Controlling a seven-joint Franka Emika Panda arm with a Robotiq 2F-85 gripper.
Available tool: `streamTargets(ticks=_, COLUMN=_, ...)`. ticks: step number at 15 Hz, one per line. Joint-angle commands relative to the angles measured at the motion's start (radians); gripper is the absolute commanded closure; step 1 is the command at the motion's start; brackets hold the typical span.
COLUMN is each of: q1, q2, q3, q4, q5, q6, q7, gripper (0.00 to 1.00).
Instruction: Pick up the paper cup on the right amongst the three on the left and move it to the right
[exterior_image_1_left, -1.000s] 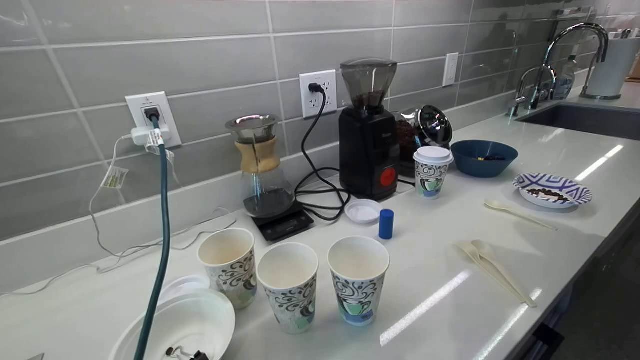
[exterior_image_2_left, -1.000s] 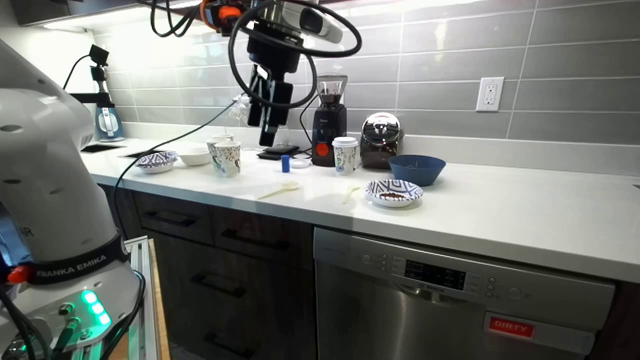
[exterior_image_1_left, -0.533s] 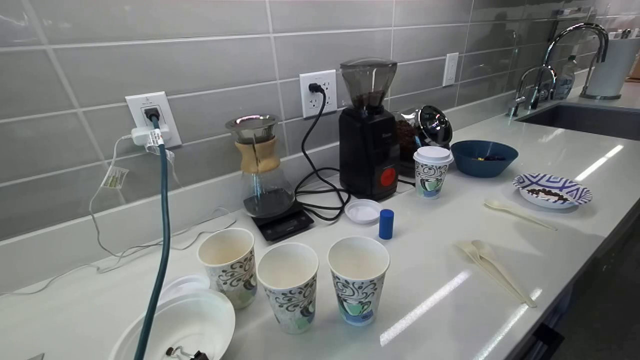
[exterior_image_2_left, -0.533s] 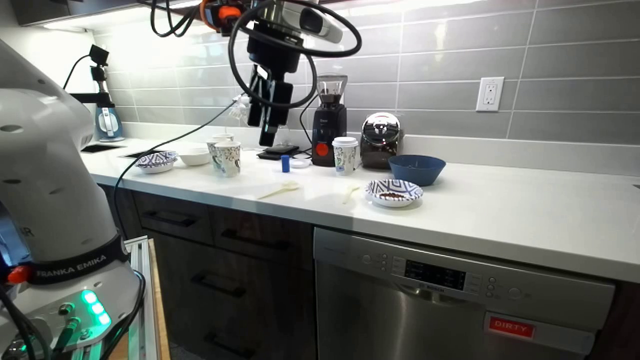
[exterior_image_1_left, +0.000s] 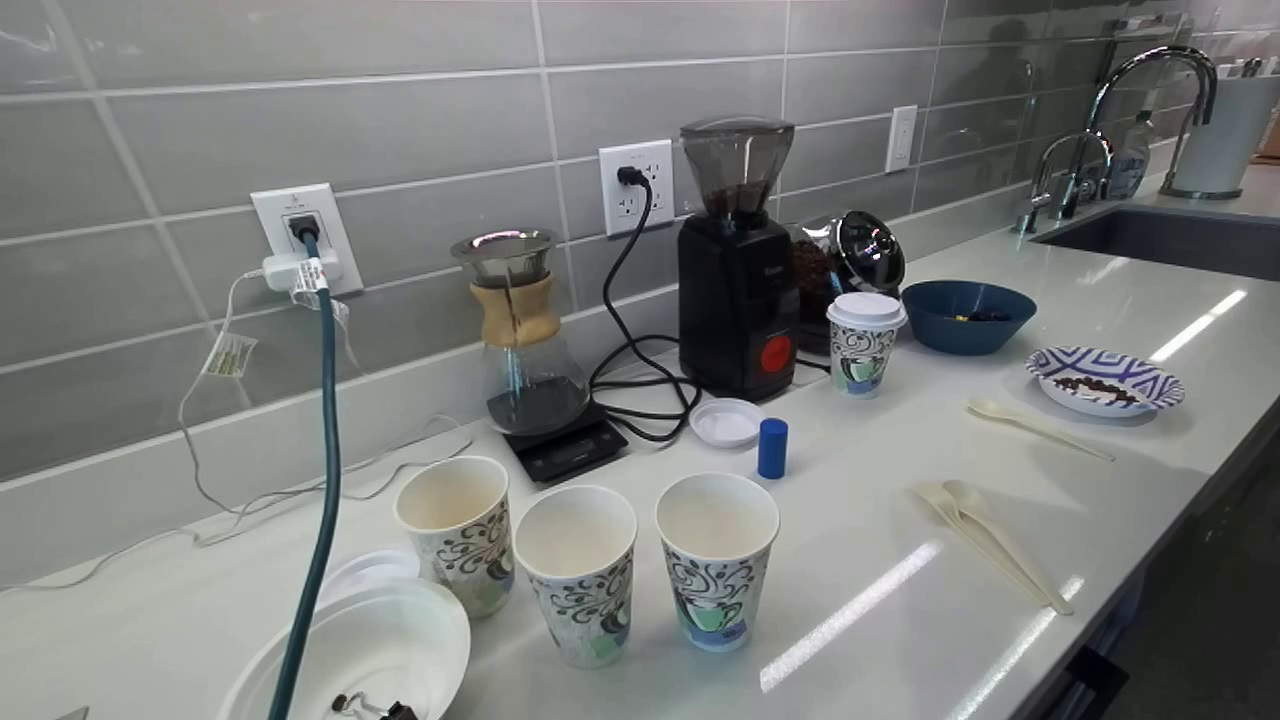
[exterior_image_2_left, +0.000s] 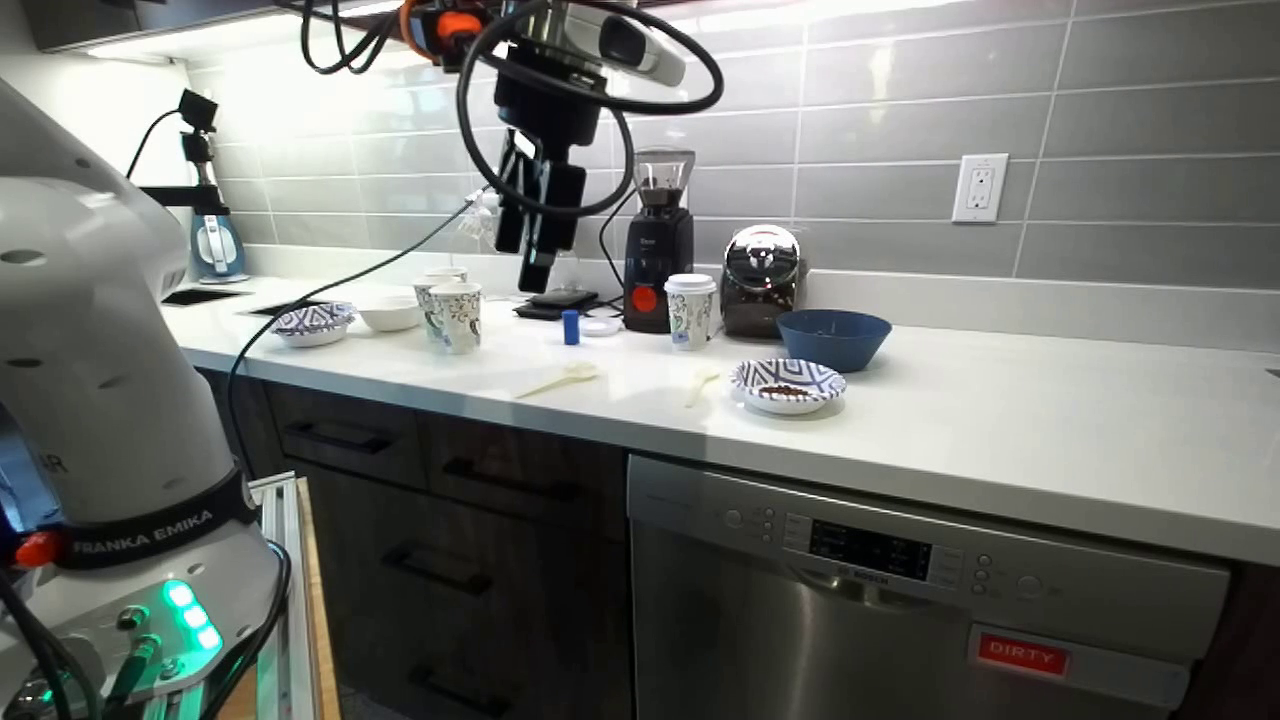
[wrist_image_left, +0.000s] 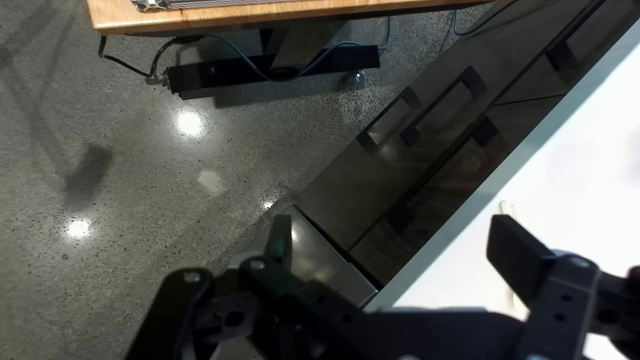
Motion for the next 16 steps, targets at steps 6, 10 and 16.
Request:
streamTargets(ticks=6, q1=-0.028, q2=0.005, q3=0.023, q4=0.001, q5=0.01, q6=-0.001, q7=-0.011, gripper=0.0)
streamTargets(ticks=10, q1=-0.028, q2=0.005, q3=0.023, q4=0.001, q5=0.01, q6=-0.001, q7=-0.011, gripper=0.0)
streamTargets(ticks=16, q1=0.039, q2=0.009, q3=0.136, q4=0.032, q5=0.012, q6=-0.008, q7=0.032, gripper=0.0)
